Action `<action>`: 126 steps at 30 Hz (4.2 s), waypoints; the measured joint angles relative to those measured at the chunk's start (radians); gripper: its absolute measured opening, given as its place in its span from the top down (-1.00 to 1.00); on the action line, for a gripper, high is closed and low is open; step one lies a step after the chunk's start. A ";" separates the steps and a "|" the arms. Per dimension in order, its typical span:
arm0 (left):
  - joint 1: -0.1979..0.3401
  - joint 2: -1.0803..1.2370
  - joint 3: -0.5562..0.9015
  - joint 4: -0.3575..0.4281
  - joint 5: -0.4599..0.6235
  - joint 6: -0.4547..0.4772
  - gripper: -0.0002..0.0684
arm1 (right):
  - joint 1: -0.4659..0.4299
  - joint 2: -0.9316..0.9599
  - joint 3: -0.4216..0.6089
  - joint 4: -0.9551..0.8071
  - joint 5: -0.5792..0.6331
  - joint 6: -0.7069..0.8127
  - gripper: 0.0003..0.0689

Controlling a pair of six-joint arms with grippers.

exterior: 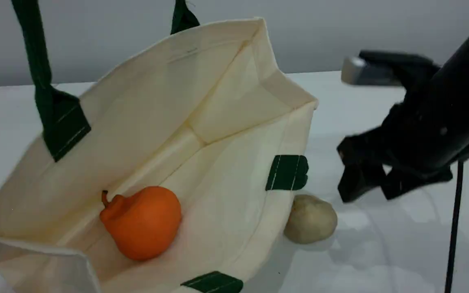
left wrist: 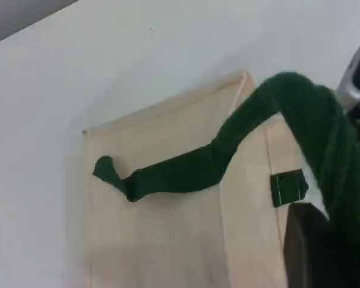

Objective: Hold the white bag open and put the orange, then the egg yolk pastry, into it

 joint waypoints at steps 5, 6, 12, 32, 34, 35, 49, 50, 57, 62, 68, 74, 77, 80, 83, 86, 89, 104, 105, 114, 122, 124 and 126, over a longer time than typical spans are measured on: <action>0.000 0.000 0.000 -0.001 0.000 0.000 0.79 | 0.000 0.054 -0.002 0.133 -0.003 -0.138 -0.33; 0.000 0.000 0.000 -0.001 0.000 0.000 0.79 | 0.000 0.057 -0.002 0.162 0.002 -0.174 -0.33; 0.000 0.000 0.000 -0.001 0.000 0.000 0.79 | 0.000 0.057 -0.002 0.403 0.026 -0.415 -0.33; 0.000 0.000 0.000 -0.006 0.004 0.000 0.79 | 0.000 0.103 -0.002 0.767 0.031 -0.766 -0.33; 0.000 0.000 0.000 -0.008 0.004 0.000 0.79 | 0.000 0.129 -0.002 0.780 0.054 -0.776 -0.33; 0.000 0.000 0.000 -0.008 0.004 0.000 0.79 | 0.000 0.140 -0.002 0.793 0.067 -0.790 -0.33; 0.000 0.000 0.000 -0.008 0.006 -0.001 0.79 | -0.001 0.254 -0.002 0.968 0.181 -1.011 -0.18; 0.000 0.000 0.000 -0.008 0.006 -0.001 0.79 | -0.001 0.254 -0.002 0.968 0.186 -1.011 -0.09; 0.000 0.000 0.000 -0.008 0.010 -0.002 0.79 | -0.002 0.248 -0.001 0.964 0.204 -1.011 0.13; 0.000 0.000 0.000 -0.008 0.013 -0.002 0.79 | -0.044 0.176 0.003 0.954 0.135 -0.926 0.20; 0.000 0.000 0.000 -0.008 0.013 -0.002 0.79 | -0.146 0.026 0.048 0.744 0.103 -0.723 0.23; 0.000 0.000 0.000 -0.008 0.013 -0.001 0.79 | -0.184 -0.146 0.062 0.476 0.244 -0.512 0.24; 0.000 0.000 0.000 -0.008 0.013 -0.001 0.79 | -0.179 -0.224 0.062 0.420 0.337 -0.477 0.24; 0.000 0.000 0.000 -0.008 0.012 -0.001 0.79 | -0.179 -0.281 0.062 0.432 0.386 -0.470 0.24; 0.000 0.000 0.000 -0.008 0.012 -0.001 0.79 | -0.168 -0.284 0.062 0.519 0.401 -0.487 0.24; 0.000 0.000 0.000 -0.008 0.010 -0.001 0.79 | -0.115 -0.283 0.062 0.600 0.386 -0.528 0.24; 0.000 0.000 0.000 -0.008 0.005 -0.001 0.79 | -0.030 -0.283 0.062 0.686 0.329 -0.574 0.24; 0.000 0.000 0.000 -0.022 -0.002 -0.001 0.79 | 0.200 -0.100 -0.026 0.966 0.157 -0.786 0.26; 0.000 0.000 0.000 -0.022 -0.002 -0.001 0.79 | 0.200 -0.074 -0.046 0.965 0.184 -0.786 0.26; 0.000 0.000 0.000 -0.024 -0.003 -0.001 0.79 | 0.200 0.137 -0.209 0.962 0.191 -0.786 0.27; 0.000 0.000 0.000 -0.024 -0.003 -0.001 0.79 | 0.200 0.195 -0.271 0.962 0.230 -0.785 0.27; 0.000 0.000 0.000 -0.024 -0.003 -0.001 0.79 | 0.200 0.195 -0.271 0.962 0.255 -0.785 0.27; 0.000 0.000 0.000 -0.024 -0.003 -0.001 0.79 | 0.200 0.195 -0.271 0.962 0.258 -0.785 0.27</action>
